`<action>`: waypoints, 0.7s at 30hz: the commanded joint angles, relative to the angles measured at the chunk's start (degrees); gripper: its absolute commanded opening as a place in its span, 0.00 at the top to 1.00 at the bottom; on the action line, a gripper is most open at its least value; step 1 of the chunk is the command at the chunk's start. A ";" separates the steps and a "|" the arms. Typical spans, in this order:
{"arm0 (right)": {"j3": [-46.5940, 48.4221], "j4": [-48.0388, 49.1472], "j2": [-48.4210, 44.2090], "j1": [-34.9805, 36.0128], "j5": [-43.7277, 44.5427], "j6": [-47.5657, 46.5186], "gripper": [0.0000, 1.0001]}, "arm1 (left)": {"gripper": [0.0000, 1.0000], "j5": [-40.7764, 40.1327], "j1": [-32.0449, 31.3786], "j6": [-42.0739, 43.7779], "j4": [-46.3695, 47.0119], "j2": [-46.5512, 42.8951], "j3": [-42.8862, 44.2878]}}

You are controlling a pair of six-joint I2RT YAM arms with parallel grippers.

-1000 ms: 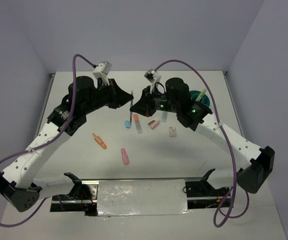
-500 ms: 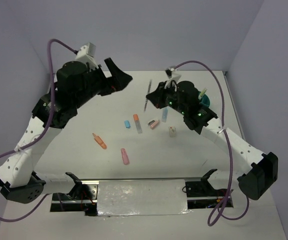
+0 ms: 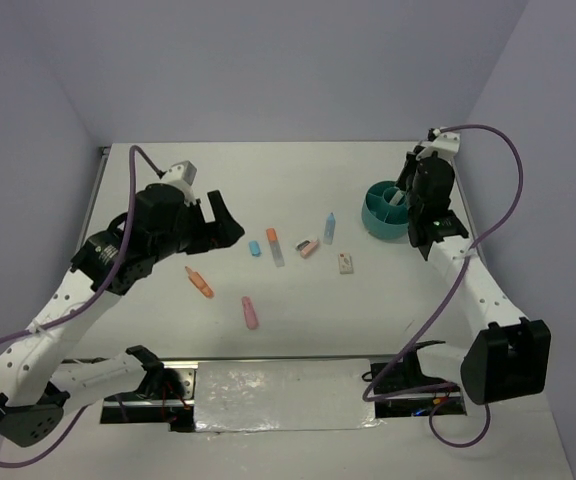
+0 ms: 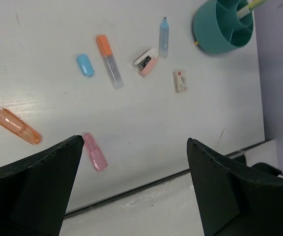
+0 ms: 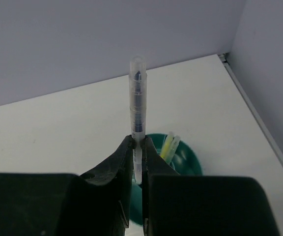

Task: Sort the stationery into containers
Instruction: Place the pen in the storage box.

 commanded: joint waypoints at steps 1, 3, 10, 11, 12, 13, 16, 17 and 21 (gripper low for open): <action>0.41 7.49 2.78 -2.09 1.76 -3.08 1.00 | 0.01 5.46 0.00 2.88 3.85 -4.20 -2.60; 0.85 7.93 5.51 -3.67 0.97 -3.17 1.00 | 0.01 5.20 0.00 3.67 3.14 -5.78 -4.61; -1.34 12.85 10.25 -6.31 -2.45 -0.01 1.00 | 0.01 7.48 0.09 5.78 2.53 -5.79 -4.72; -1.35 13.12 11.48 -6.40 -2.98 0.42 1.00 | 0.01 7.40 0.00 6.21 2.35 -5.35 -4.54; -1.52 13.47 12.01 -6.40 -3.86 1.30 1.00 | 0.01 6.79 0.00 6.22 1.92 -5.17 -4.36; -1.78 13.65 12.80 -6.40 -4.30 1.74 0.99 | 0.01 6.08 0.00 6.13 0.78 -4.73 -4.19; -4.33 15.84 13.16 -6.31 -5.18 3.77 0.99 | 0.01 4.76 0.09 6.31 -0.20 -3.77 -3.83; -4.77 16.19 13.34 -6.31 -5.44 4.20 0.99 | 0.01 4.76 0.09 6.22 -0.28 -3.59 -3.92; -8.27 17.95 13.51 -5.96 -6.59 4.91 0.92 | 0.01 4.58 0.00 5.87 0.59 -3.68 -4.97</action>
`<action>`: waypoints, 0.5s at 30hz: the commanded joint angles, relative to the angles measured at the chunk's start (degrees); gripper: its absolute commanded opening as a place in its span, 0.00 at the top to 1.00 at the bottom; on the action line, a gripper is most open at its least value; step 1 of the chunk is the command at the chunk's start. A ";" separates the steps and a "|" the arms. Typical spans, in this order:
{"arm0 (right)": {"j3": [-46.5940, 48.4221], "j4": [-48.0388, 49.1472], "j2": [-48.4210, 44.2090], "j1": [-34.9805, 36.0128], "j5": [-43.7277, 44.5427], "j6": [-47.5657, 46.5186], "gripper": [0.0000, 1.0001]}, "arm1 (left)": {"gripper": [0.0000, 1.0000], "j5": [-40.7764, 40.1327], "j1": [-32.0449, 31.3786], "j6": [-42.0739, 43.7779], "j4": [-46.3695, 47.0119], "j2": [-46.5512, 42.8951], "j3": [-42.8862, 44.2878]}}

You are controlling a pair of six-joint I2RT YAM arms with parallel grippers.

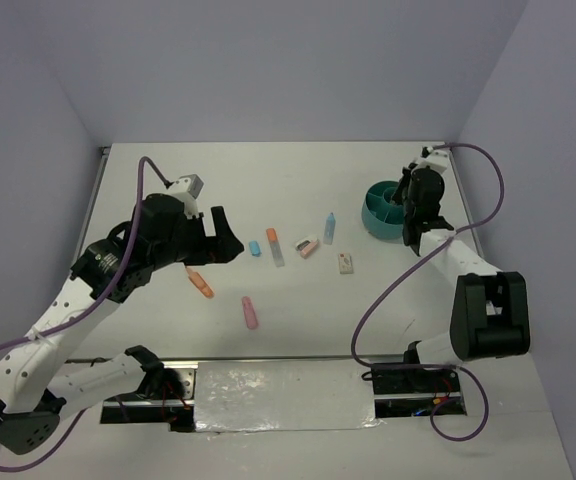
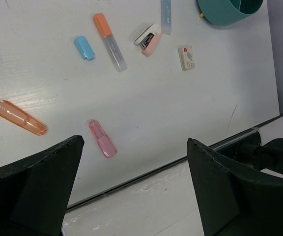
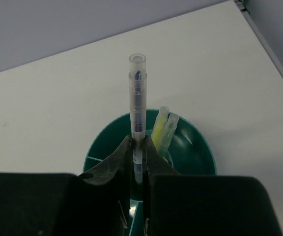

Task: Sort the stationery into containers
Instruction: Place the pen in the storage box.

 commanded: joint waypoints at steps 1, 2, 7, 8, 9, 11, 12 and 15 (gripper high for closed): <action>-2.49 5.84 -0.25 0.59 -1.58 1.70 0.86 | 0.01 -0.53 0.00 1.23 1.45 -0.40 0.55; -3.20 6.54 -0.70 0.77 -1.59 1.79 0.82 | 0.01 -0.62 0.09 1.15 1.53 -0.40 0.12; -5.58 5.94 -4.47 1.30 -2.02 1.35 0.43 | 0.01 -0.97 0.00 0.62 1.01 1.18 0.20; -5.14 4.98 -6.05 1.47 -2.20 1.26 0.42 | 0.01 -1.06 0.09 0.44 1.44 1.62 0.20; -4.79 4.36 -7.11 1.39 -2.46 1.17 0.42 | 0.01 -1.06 0.00 0.44 1.36 1.89 0.29; -3.48 2.87 -9.39 1.74 -3.25 0.56 0.39 | 0.01 -2.28 0.09 -0.17 1.01 3.11 0.81; -2.60 1.73 -11.58 2.09 -3.34 0.56 0.35 | 0.01 -3.16 0.09 -1.13 0.31 3.64 0.99; 1.97 -5.82 -15.11 3.93 -1.77 2.05 0.30 | 0.01 -6.41 0.27 -3.06 -1.45 6.01 1.52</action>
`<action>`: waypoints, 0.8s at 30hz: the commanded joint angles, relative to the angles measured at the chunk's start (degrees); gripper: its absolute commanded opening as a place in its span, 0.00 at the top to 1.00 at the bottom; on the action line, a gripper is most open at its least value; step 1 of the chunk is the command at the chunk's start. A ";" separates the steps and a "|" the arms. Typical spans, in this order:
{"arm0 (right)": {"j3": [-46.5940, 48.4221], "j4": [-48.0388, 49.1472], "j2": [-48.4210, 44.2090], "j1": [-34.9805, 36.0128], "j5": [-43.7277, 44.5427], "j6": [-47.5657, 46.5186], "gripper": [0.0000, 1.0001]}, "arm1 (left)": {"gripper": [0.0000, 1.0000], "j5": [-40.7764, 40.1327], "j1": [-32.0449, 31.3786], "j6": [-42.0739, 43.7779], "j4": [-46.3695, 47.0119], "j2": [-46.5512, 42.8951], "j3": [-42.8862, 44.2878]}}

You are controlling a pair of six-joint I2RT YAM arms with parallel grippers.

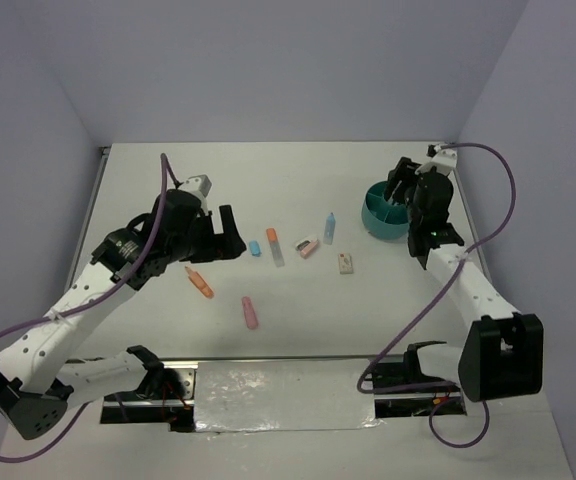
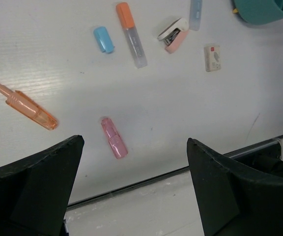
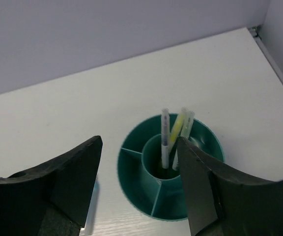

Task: Sort the stationery into containers
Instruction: Place the pen in the storage box, then pick up the pen from the center of the board.

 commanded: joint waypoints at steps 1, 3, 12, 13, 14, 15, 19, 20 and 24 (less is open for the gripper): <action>7.55 -7.48 -5.58 3.01 1.19 0.96 0.30 | 0.01 -4.38 0.35 -2.90 -1.49 2.30 1.71; 9.05 -11.72 -7.08 7.49 3.82 1.31 0.27 | 0.01 -4.30 0.88 -4.04 -1.85 4.58 1.89; 14.16 -36.78 1.16 26.04 6.11 14.48 0.30 | 0.01 -9.14 3.95 -10.19 -5.63 9.86 1.98; 14.94 -38.36 2.66 27.88 6.20 14.75 0.31 | 0.01 -9.14 3.87 -10.54 -6.07 10.04 1.81; 15.82 -39.77 5.98 28.24 6.55 15.37 0.31 | 0.01 -9.14 3.87 -10.98 -6.16 10.56 1.63; 16.87 -41.69 7.67 28.42 6.72 17.03 0.32 | 0.01 -8.96 3.87 -11.16 -6.24 10.83 1.02; 21.62 -44.96 15.83 28.69 4.88 17.04 0.32 | 0.01 -8.35 3.96 -10.99 -6.33 13.63 1.18; 22.93 -45.83 17.42 28.60 5.40 17.04 0.32 | 0.01 -8.35 3.96 -11.25 -7.99 15.91 1.97; 30.49 -49.87 27.26 28.16 7.69 15.37 0.34 | 0.01 -8.52 4.05 -11.34 -9.67 18.57 7.06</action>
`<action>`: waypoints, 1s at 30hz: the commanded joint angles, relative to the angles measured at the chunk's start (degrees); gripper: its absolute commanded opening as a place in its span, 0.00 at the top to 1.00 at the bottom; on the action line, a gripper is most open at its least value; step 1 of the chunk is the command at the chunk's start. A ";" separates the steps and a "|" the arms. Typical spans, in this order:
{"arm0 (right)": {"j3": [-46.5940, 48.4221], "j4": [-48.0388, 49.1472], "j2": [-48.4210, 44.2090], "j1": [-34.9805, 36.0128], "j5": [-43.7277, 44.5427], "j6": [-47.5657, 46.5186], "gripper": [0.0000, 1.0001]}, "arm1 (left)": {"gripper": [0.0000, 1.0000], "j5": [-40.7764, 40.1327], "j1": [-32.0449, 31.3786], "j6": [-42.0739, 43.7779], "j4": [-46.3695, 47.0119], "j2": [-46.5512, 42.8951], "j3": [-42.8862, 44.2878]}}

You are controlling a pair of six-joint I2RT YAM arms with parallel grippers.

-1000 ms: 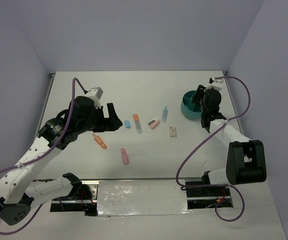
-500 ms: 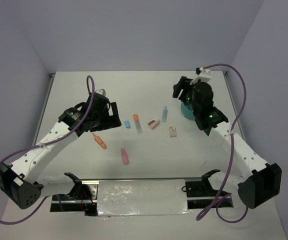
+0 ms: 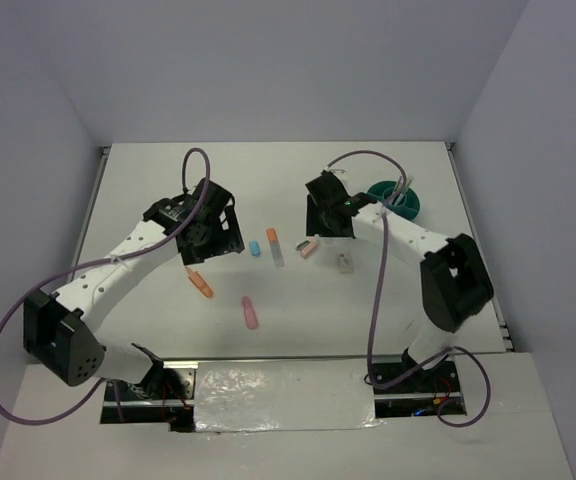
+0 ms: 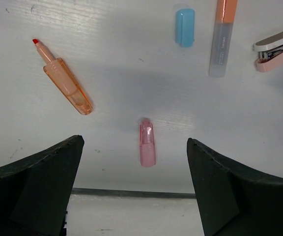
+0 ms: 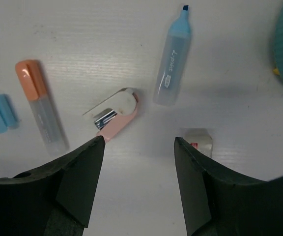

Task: Sort the stationery into containers
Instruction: Pick up the pen from the center of the board.

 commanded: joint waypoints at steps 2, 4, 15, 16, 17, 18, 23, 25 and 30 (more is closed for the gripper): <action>11.61 -6.53 9.88 -1.61 3.06 -0.32 0.35 | 0.01 -0.81 0.13 -0.70 -2.29 -0.27 5.37; 15.38 -7.68 13.56 -2.66 3.24 -0.06 0.37 | 0.01 -0.55 0.13 -0.08 -2.46 -1.33 5.55; 21.57 -9.70 22.28 -7.85 0.52 0.47 0.40 | 0.01 1.04 0.13 1.24 -3.69 -6.08 1.77; 20.95 -9.09 23.07 -8.29 -0.88 0.82 0.40 | 0.01 0.95 0.13 1.50 -3.78 -6.17 1.95; 19.99 -8.22 23.08 -8.30 -1.59 0.82 0.40 | 0.01 1.04 0.22 1.77 -4.22 -6.08 2.38; 18.32 -6.73 22.90 -8.21 -1.94 0.91 0.40 | 0.03 1.13 0.22 2.12 -4.40 -6.08 2.65; 16.99 -4.69 24.83 -8.47 -5.20 0.12 0.43 | 0.03 1.04 0.22 3.79 -4.75 -5.82 3.53; 16.73 -5.04 26.06 -8.65 -5.20 0.29 0.53 | 0.03 1.39 0.22 4.05 -4.75 -5.55 3.53; 13.92 -3.73 24.50 -8.91 -5.46 1.35 0.76 | 0.02 2.09 0.31 3.88 -3.17 -3.80 3.09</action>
